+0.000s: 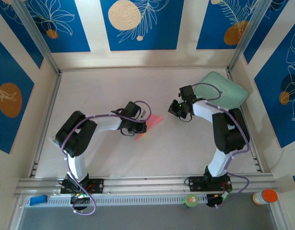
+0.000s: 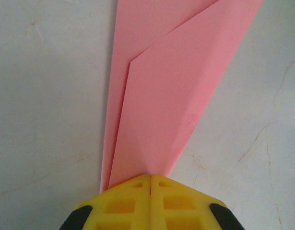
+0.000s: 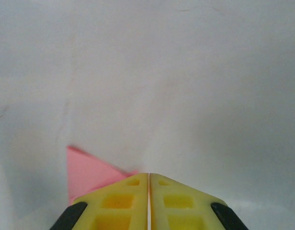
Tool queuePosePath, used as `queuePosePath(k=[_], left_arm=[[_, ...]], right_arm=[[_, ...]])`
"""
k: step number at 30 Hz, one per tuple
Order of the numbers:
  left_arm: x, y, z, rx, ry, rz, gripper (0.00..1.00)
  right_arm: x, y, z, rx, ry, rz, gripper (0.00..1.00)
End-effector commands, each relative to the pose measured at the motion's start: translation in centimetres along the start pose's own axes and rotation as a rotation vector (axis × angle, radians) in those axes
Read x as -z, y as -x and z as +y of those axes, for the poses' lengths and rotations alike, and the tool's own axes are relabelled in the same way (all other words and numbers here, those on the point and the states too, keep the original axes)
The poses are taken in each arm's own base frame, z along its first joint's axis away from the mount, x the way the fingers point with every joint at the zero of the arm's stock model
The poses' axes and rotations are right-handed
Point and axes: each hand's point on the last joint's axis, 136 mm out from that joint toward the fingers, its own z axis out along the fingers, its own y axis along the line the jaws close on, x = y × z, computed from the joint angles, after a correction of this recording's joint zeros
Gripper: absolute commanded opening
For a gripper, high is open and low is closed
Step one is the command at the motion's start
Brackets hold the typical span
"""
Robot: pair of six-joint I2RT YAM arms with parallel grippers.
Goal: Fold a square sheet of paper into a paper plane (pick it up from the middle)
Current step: Fold the wing for the fifth time at the center of the table.
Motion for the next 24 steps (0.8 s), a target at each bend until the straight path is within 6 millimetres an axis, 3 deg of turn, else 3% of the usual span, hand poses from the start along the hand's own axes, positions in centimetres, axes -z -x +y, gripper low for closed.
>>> queuePosePath(k=[1,6,11,14,24], left_arm=[[-1.0,-2.6,2.1,0.024,0.067,0.108,0.00],[-1.0,-2.6,2.3,0.024,0.070,0.105,0.00],[-1.1,-2.7,2.3,0.013,0.069,0.121,0.00],[-1.3,-2.5,2.3,0.015,0.064,0.118,0.00],[-0.9,-2.5,1.9,0.014,0.056,0.121,0.00]], right_arm=[[0.3,-2.5,2.5,0.083,0.058,0.010,0.10],[-2.0,-7.5,5.3,0.087,0.148,0.160,0.09],[-4.1,-9.4,7.6,0.095,0.199,0.240,0.09],[-5.3,-9.8,7.4,0.085,0.188,0.269,0.09],[-7.3,-10.0,3.4,0.005,0.068,0.303,0.08]])
